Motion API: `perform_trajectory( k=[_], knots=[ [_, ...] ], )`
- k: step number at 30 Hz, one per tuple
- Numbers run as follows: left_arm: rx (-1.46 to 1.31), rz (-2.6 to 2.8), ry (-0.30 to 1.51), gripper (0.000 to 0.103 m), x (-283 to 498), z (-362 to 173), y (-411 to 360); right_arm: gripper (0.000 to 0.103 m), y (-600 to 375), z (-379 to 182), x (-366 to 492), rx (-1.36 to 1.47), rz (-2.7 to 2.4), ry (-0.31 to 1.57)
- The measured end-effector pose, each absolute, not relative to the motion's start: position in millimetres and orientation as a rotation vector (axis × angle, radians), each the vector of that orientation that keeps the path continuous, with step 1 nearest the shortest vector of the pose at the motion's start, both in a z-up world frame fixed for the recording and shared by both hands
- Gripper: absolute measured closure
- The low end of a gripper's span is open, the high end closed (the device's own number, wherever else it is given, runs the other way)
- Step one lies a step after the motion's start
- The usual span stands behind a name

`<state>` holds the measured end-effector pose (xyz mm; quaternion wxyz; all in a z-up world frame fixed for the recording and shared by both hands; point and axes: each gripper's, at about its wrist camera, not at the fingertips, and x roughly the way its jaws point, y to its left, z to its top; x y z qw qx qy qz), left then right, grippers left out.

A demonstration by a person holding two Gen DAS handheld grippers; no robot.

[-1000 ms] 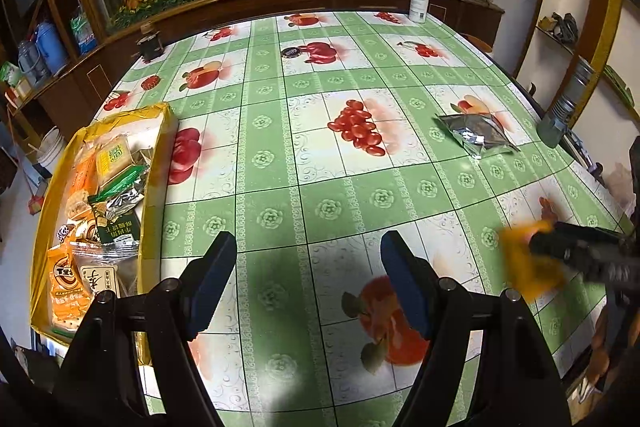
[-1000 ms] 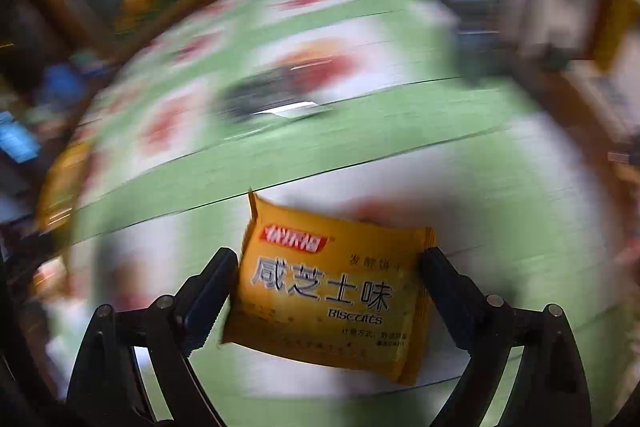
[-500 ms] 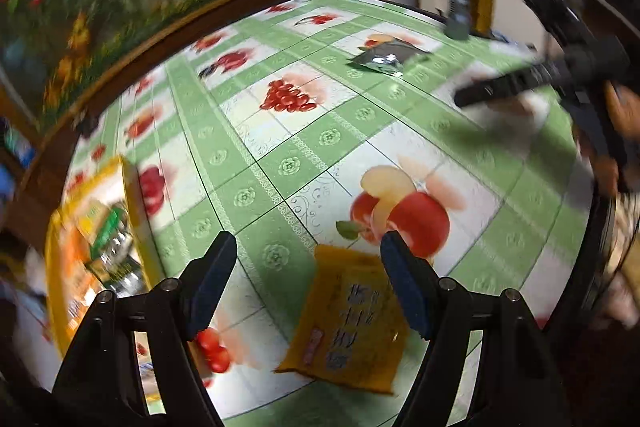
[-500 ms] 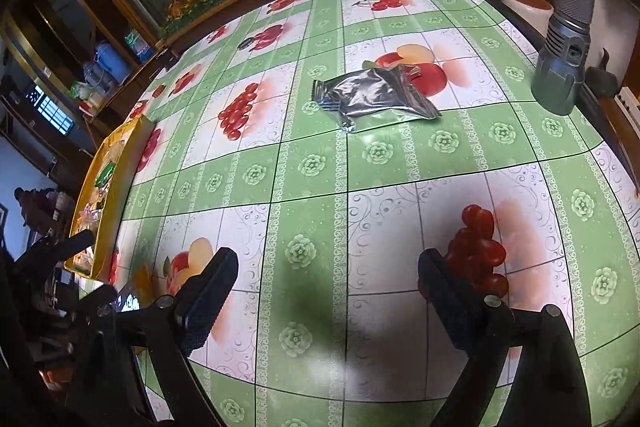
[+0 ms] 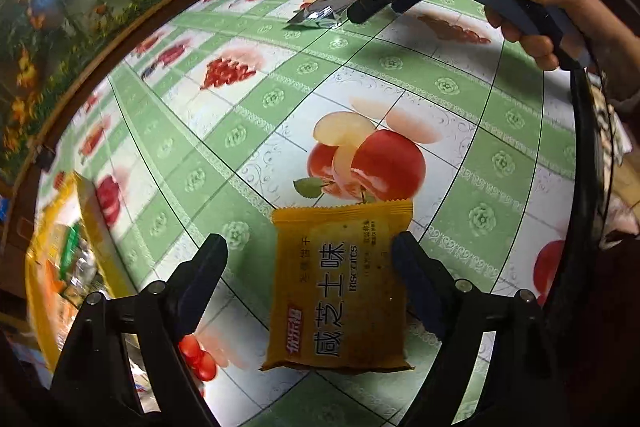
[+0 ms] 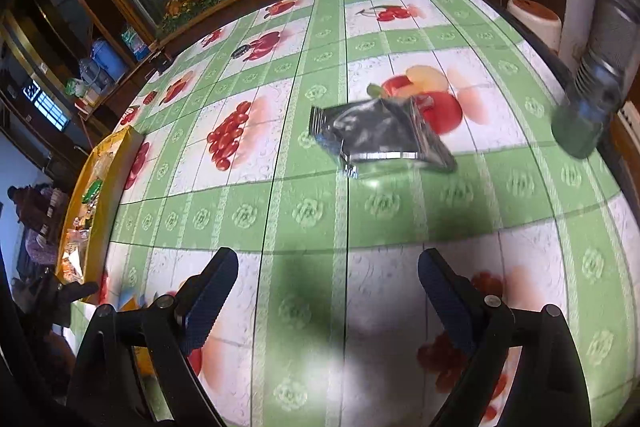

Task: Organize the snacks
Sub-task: 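Grasp the yellow cheese biscuit pack with the left tool while the right tool grasps the silver foil bag, then carry the cheese biscuit pack and foil bag over the tray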

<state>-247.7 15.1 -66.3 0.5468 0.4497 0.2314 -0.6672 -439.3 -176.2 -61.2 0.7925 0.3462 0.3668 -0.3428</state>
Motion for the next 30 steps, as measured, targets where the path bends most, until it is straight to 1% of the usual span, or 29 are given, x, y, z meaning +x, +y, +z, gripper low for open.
perform_trajectory(
  k=[2, 4, 5, 6, 7, 8, 9, 12, 15, 18, 19, 20, 21, 22, 23, 24, 27, 28, 29, 30],
  knots=[
    [1.034, -1.593, 0.581, 0.019, -243, -67, 16, 0.01, -186, -58, -433, 0.681, -0.739, 0.793],
    [0.99, -1.625, 0.636, 0.033, -239, -67, 19, 0.01, -196, -55, -425, 0.605, -0.722, 0.798],
    [0.964, -1.642, 0.665, 0.05, -237, -67, 20, 0.01, -203, -54, -420, 0.569, -0.7, 0.804],
    [0.94, -1.646, 0.679, 0.061, -237, -66, 22, 0.01, -209, -54, -417, 0.545, -0.682, 0.811],
    [0.934, -1.64, 0.672, 0.068, -239, -65, 25, 0.01, -213, -54, -413, 0.511, -0.666, 0.824],
    [0.935, -1.634, 0.66, 0.085, -241, -64, 27, 0.01, -216, -55, -407, 0.465, -0.634, 0.846],
    [0.935, -1.631, 0.665, 0.095, -242, -65, 28, 0.01, -218, -56, -401, 0.418, -0.587, 0.879],
    [0.918, -1.622, 0.679, 0.095, -241, -65, 28, 0.01, -221, -60, -384, 0.275, -0.457, 1.002],
    [0.88, -1.631, 0.733, 0.095, -233, -64, 26, 0.01, -227, -64, -373, 0.122, -0.428, 1.097],
    [0.845, -1.645, 0.789, 0.095, -224, -64, 24, 0.01, -243, -71, -367, 0.144, -0.355, 1.138],
    [0.838, -1.648, 0.804, 0.093, -222, -64, 23, 0.01, -247, -74, -365, 0.164, -0.328, 1.149],
    [0.839, -1.655, 0.811, 0.082, -221, -64, 23, 0.009, -249, -78, -364, 0.181, -0.304, 1.159],
    [0.848, -1.659, 0.809, 0.054, -222, -63, 22, 0.009, -250, -81, -363, 0.192, -0.292, 1.169],
    [0.867, -1.646, 0.794, 0.037, -222, -64, 22, 0.009, -250, -85, -363, 0.212, -0.275, 1.178],
    [0.882, -1.627, 0.754, 0.026, -224, -63, 23, 0.008, -248, -88, -363, 0.228, -0.267, 1.182],
    [0.894, -1.627, 0.732, 0.026, -225, -63, 23, 0.008, -244, -88, -363, 0.213, -0.269, 1.176],
    [0.945, -1.62, 0.748, 0.025, -227, -71, 17, 0.008, -231, -88, -366, 0.209, -0.283, 1.166],
    [0.955, -1.589, 0.718, 0.025, -229, -73, 16, 0.009, -229, -88, -366, 0.214, -0.295, 1.16],
    [0.985, -1.563, 0.724, 0.025, -231, -79, 12, 0.011, -227, -87, -368, 0.217, -0.311, 1.151],
    [1.013, -1.537, 0.75, 0.021, -231, -86, 8, 0.014, -225, -87, -369, 0.225, -0.326, 1.139]
  ],
)
